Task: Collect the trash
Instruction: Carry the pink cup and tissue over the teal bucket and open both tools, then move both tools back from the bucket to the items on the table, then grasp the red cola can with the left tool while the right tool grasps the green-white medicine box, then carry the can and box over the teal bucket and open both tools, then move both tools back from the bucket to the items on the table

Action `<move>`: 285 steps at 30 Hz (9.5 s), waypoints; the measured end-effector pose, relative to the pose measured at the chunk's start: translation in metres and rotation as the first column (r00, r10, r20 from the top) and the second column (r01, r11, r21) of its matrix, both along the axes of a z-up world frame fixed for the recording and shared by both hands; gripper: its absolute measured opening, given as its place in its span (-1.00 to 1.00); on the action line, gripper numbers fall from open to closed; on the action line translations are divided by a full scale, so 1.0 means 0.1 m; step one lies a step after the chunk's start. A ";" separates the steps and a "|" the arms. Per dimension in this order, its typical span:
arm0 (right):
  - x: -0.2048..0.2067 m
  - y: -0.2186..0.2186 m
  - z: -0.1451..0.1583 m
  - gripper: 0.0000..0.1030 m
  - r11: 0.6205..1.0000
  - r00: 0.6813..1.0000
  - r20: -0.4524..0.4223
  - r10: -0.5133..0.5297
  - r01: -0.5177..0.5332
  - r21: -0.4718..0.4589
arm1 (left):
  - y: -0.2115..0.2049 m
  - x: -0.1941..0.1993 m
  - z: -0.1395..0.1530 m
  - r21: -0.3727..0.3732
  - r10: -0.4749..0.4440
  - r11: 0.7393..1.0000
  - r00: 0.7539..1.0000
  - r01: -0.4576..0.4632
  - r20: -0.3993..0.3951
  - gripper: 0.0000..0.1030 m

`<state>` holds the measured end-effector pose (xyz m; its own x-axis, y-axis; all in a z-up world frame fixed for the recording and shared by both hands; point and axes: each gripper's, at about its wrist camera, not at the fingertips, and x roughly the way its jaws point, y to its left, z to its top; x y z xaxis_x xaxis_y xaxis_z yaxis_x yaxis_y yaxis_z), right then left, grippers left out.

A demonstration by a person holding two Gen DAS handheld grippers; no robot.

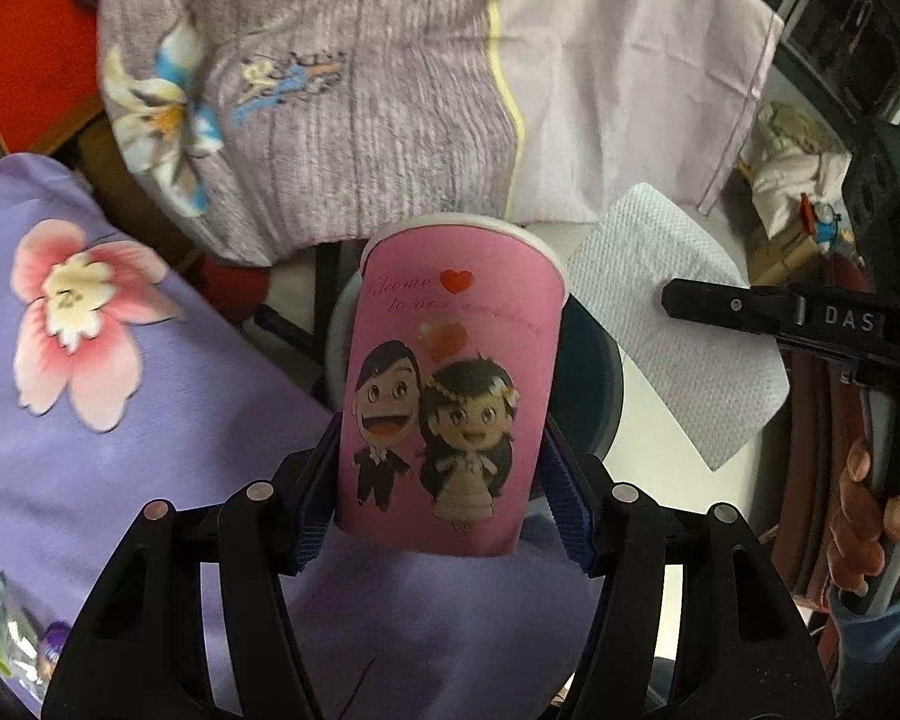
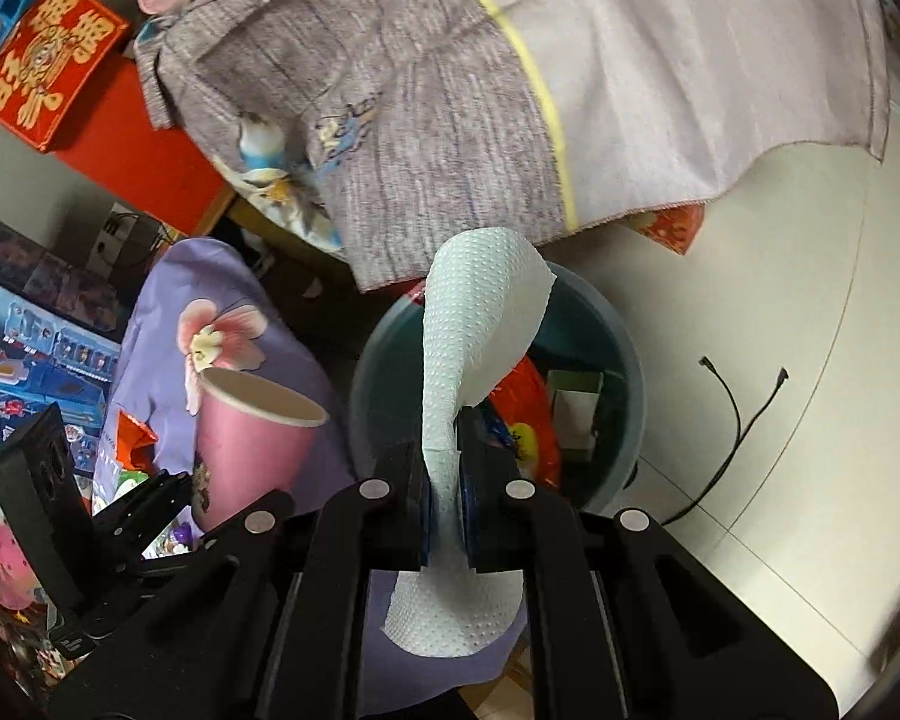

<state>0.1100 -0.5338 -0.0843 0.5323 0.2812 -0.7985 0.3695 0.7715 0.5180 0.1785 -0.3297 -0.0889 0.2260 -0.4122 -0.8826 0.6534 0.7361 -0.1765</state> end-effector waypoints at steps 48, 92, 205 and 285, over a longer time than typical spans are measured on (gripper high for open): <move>0.24 0.52 -0.10 0.58 0.997 0.992 -0.111 0.066 -0.070 -0.032 | 0.82 -0.06 0.21 -0.059 0.145 0.988 0.989 -0.145 -0.002 0.91; 0.89 4.42 0.47 0.70 0.696 0.742 -0.219 0.634 -0.671 -0.255 | 5.23 -0.54 0.26 -0.124 0.822 0.545 0.558 -0.829 -0.116 0.92; 0.42 0.15 -0.40 0.45 0.995 0.992 -0.090 0.092 -0.096 -0.039 | 0.48 0.00 0.08 0.001 0.074 0.997 0.997 -0.074 0.001 0.09; 0.40 3.26 0.03 0.66 0.846 0.843 -0.221 0.490 -0.521 -0.112 | 3.78 -0.41 0.01 -0.105 0.573 0.810 0.817 -0.577 -0.072 0.90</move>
<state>0.1501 -0.2081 -0.0815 0.1969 0.3318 -0.9226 -0.0220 0.9422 0.3342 0.1377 0.0478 -0.0880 0.4238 -0.3166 -0.8486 0.1091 0.9480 -0.2991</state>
